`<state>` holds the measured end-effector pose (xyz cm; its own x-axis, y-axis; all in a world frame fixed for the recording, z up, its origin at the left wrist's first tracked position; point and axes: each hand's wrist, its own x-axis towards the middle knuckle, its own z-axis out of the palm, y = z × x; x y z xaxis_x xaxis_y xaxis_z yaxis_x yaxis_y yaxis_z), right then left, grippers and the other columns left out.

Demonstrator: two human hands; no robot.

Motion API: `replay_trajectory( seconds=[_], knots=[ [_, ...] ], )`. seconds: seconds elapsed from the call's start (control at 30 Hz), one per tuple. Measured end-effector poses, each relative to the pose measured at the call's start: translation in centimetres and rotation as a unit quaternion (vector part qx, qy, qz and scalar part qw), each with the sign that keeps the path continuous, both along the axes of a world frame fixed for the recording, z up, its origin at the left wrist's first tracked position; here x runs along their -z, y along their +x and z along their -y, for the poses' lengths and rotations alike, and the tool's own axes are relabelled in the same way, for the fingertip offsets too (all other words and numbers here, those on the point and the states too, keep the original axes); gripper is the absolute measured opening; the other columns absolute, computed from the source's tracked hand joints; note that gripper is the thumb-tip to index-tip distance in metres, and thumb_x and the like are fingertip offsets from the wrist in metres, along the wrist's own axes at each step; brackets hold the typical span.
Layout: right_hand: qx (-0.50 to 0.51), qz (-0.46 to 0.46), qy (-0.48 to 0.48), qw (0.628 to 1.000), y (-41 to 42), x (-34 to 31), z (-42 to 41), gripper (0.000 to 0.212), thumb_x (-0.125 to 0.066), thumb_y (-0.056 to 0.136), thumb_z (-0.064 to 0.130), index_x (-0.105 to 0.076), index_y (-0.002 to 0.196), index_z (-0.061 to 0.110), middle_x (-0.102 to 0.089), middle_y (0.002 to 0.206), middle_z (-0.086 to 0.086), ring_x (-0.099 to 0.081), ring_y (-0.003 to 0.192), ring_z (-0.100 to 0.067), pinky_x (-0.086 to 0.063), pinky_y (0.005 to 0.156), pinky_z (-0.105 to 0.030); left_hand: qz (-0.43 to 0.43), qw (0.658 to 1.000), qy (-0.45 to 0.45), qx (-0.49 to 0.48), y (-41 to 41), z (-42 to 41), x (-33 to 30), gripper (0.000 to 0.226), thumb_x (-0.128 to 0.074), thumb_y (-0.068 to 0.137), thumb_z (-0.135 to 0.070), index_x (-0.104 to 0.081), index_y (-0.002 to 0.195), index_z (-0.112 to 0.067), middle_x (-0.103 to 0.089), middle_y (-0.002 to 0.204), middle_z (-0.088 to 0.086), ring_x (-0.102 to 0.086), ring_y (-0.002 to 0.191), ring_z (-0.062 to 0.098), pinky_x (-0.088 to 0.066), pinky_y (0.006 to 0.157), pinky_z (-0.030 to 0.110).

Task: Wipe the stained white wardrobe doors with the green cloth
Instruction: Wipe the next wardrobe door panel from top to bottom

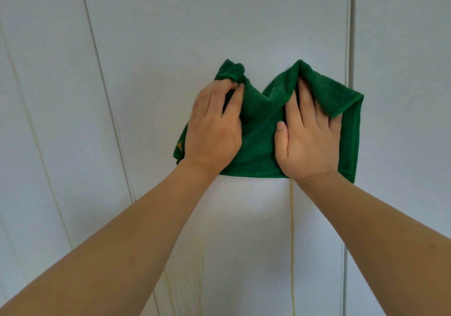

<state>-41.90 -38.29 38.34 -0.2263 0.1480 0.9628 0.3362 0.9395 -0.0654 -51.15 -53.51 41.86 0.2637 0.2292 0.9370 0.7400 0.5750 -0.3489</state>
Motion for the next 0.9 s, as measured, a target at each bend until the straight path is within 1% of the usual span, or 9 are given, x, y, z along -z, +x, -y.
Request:
replay_trajectory(
  seconds=[0.13,0.27,0.37,0.43,0.47,0.53,0.63,0.73,0.9],
  knots=[
    [0.001,-0.009,0.006,1.0,-0.1,0.0,0.0,0.063,-0.026,0.097,0.036,-0.025,0.156,0.013,-0.02,0.163,-0.007,-0.025,0.144,-0.027,-0.016,0.117,-0.054,0.002,0.996,-0.067,0.051,-0.4,1.1,0.2,0.026,-0.054,0.088,-0.007,-0.059,0.111,0.005,-0.057,0.131,0.028,-0.051,0.128,0.045,-0.036,0.112,0.057],
    [-0.004,-0.024,0.012,1.0,-0.2,0.1,-0.1,0.063,-0.028,0.097,0.035,-0.025,0.155,0.012,-0.022,0.162,-0.008,-0.027,0.142,-0.028,-0.018,0.116,-0.055,-0.03,0.997,0.016,-0.073,-1.1,2.3,0.0,0.018,-0.053,0.086,-0.001,-0.066,0.098,-0.003,-0.059,0.137,0.018,-0.05,0.133,0.036,-0.023,0.121,0.055],
    [-0.007,-0.021,0.011,1.0,-0.3,0.2,0.0,0.063,-0.029,0.098,0.035,-0.022,0.157,0.014,-0.02,0.163,-0.008,-0.025,0.143,-0.027,-0.017,0.116,-0.056,-0.005,0.99,0.113,-0.086,0.7,1.6,-0.2,0.025,-0.053,0.078,0.001,-0.069,0.096,-0.006,-0.054,0.126,0.009,-0.048,0.109,0.031,-0.033,0.099,0.047],
    [-0.011,-0.021,0.01,1.0,-0.2,0.1,0.0,0.062,-0.029,0.097,0.035,-0.024,0.156,0.013,-0.021,0.162,-0.008,-0.022,0.144,-0.026,-0.017,0.117,-0.057,-0.002,0.996,0.075,-0.04,2.1,0.4,0.1,0.023,-0.052,0.079,0.003,-0.07,0.093,-0.004,-0.059,0.108,0.012,-0.051,0.089,0.031,-0.04,0.081,0.044],
    [-0.012,-0.02,0.01,1.0,-0.1,0.1,0.0,0.062,-0.029,0.097,0.034,-0.025,0.155,0.013,-0.021,0.162,-0.008,-0.02,0.144,-0.026,-0.016,0.117,-0.056,0.009,0.999,0.045,-0.012,2.4,-0.1,0.4,0.024,-0.05,0.081,0.004,-0.07,0.094,-0.001,-0.063,0.104,0.015,-0.055,0.086,0.033,-0.044,0.078,0.045],
    [-0.011,-0.015,0.008,1.0,-0.1,0.1,-0.1,0.063,-0.028,0.097,0.035,-0.023,0.156,0.013,-0.02,0.163,-0.008,-0.019,0.145,-0.026,-0.015,0.117,-0.056,0.048,0.999,0.007,0.003,2.1,-0.3,1.1,0.031,-0.049,0.086,0.001,-0.068,0.111,0.003,-0.063,0.115,0.022,-0.059,0.098,0.038,-0.049,0.09,0.047],
    [-0.014,-0.016,0.013,1.0,-0.1,0.1,-0.3,0.064,-0.03,0.098,0.036,-0.02,0.157,0.014,-0.017,0.163,-0.008,-0.022,0.145,-0.027,-0.014,0.117,-0.055,0.138,0.988,0.002,-0.063,0.8,1.2,1.7,0.056,-0.047,0.094,-0.02,-0.044,0.147,0.0,-0.041,0.15,0.023,-0.039,0.136,0.041,-0.03,0.119,0.049],
    [-0.018,-0.016,0.013,1.0,-0.1,0.0,-0.3,0.065,-0.033,0.097,0.037,-0.019,0.157,0.015,-0.016,0.164,-0.008,-0.023,0.145,-0.027,-0.013,0.117,-0.056,0.198,0.971,0.026,-0.134,-0.1,1.9,1.3,0.07,-0.034,0.101,-0.042,-0.018,0.16,-0.007,-0.019,0.164,0.017,-0.016,0.151,0.034,-0.012,0.123,0.055],
    [-0.075,-0.007,-0.014,0.997,1.0,-0.5,-0.2,0.067,-0.042,0.092,0.043,-0.028,0.155,0.022,-0.022,0.162,-0.001,-0.023,0.143,-0.026,-0.013,0.117,-0.054,0.209,0.969,0.067,-0.117,0.1,0.6,1.1,0.072,-0.037,0.097,-0.042,-0.021,0.16,-0.01,-0.022,0.165,0.015,-0.017,0.153,0.033,-0.007,0.122,0.06]
  ],
)
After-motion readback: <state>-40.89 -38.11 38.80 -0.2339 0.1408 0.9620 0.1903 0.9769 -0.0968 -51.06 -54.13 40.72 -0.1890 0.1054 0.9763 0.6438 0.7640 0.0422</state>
